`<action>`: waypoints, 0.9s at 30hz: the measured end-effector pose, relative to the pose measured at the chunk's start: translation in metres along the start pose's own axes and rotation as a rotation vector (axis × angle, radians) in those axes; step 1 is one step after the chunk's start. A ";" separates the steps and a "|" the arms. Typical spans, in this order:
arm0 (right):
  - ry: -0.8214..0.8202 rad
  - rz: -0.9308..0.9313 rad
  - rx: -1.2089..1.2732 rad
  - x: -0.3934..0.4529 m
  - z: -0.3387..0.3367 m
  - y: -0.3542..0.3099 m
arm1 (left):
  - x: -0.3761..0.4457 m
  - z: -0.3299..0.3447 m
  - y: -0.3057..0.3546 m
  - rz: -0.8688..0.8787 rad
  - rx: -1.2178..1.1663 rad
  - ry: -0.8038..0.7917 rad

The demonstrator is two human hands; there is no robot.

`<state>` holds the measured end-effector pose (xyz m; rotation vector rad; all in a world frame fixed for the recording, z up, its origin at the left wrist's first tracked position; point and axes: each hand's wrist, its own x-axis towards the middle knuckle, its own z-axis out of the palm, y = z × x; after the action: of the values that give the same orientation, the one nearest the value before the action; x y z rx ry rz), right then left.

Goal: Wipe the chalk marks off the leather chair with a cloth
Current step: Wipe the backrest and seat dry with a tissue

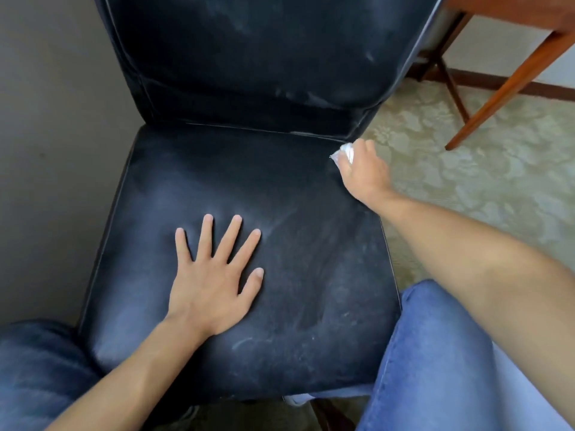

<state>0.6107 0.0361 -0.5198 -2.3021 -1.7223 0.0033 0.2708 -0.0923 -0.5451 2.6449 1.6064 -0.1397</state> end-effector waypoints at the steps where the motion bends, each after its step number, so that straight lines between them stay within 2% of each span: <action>1: 0.009 0.022 0.016 -0.008 0.000 -0.005 | 0.001 0.000 0.001 -0.006 0.001 -0.010; 4: -0.007 -0.060 0.049 -0.079 -0.007 -0.012 | 0.000 -0.002 0.003 -0.019 -0.004 -0.016; 8: -0.211 -0.404 0.046 -0.215 -0.043 -0.014 | 0.000 -0.002 0.005 -0.025 -0.005 -0.013; 10: -0.104 -0.491 0.162 -0.230 -0.036 -0.007 | 0.000 -0.002 0.005 -0.028 -0.005 -0.005; 13: 0.063 -0.411 0.132 -0.184 -0.018 0.002 | 0.001 -0.003 0.010 -0.049 -0.014 0.003; 19: -0.021 -0.136 0.069 -0.035 -0.001 0.014 | 0.007 -0.004 0.018 -0.050 -0.044 0.032; 22: -0.033 0.053 0.117 0.036 0.014 0.005 | 0.006 -0.002 0.016 -0.056 -0.063 0.042; 24: -0.016 0.137 0.118 0.055 0.023 0.000 | 0.007 0.000 0.017 -0.063 -0.076 0.058; 27: 0.016 0.132 0.105 0.029 0.017 -0.019 | 0.012 -0.002 0.018 -0.095 -0.088 0.044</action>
<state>0.5987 0.0720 -0.5274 -2.3266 -1.5221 0.0976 0.2925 -0.0898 -0.5442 2.5250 1.7103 -0.0128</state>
